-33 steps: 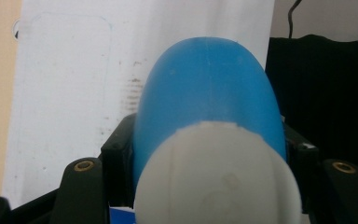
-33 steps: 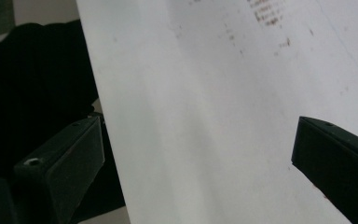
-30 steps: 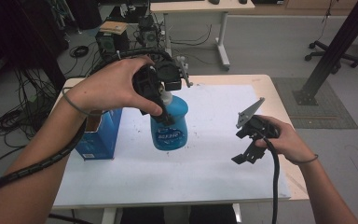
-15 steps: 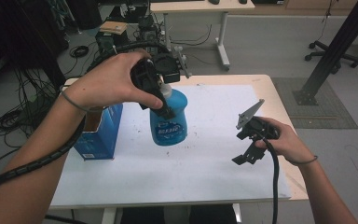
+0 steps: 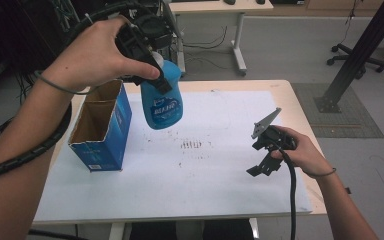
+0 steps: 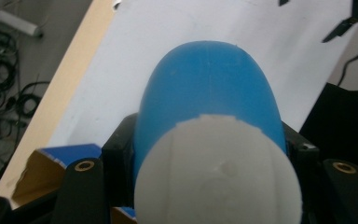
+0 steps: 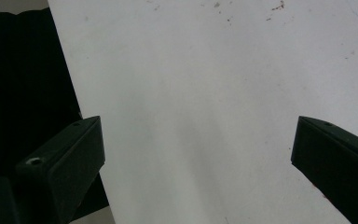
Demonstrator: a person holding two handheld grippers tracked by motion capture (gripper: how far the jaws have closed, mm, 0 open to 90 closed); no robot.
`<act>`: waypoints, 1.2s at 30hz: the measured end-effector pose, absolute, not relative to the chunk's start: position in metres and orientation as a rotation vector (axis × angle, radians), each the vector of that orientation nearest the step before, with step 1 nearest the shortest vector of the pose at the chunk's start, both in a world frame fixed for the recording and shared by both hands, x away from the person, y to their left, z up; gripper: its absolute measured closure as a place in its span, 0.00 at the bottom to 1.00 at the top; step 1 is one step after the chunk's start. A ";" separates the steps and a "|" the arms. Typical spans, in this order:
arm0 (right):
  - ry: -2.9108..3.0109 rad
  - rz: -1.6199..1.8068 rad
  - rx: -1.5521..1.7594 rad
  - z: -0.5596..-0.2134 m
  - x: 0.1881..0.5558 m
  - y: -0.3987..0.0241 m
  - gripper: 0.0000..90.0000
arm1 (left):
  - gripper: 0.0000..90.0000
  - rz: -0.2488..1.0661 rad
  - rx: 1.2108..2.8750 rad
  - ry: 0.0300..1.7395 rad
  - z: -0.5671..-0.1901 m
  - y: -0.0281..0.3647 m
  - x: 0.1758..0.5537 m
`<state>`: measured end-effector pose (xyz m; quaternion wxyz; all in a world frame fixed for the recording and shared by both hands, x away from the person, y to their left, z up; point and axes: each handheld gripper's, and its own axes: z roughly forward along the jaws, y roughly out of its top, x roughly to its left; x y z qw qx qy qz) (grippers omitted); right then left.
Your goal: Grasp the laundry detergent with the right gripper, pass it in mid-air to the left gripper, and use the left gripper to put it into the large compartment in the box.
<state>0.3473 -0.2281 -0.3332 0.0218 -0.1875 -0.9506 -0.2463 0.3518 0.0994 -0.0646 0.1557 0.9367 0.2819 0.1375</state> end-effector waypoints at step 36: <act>-2.947 -0.754 -0.589 -0.339 0.349 -0.226 0.03 | 0.42 0.511 2.263 1.630 -0.041 0.225 0.380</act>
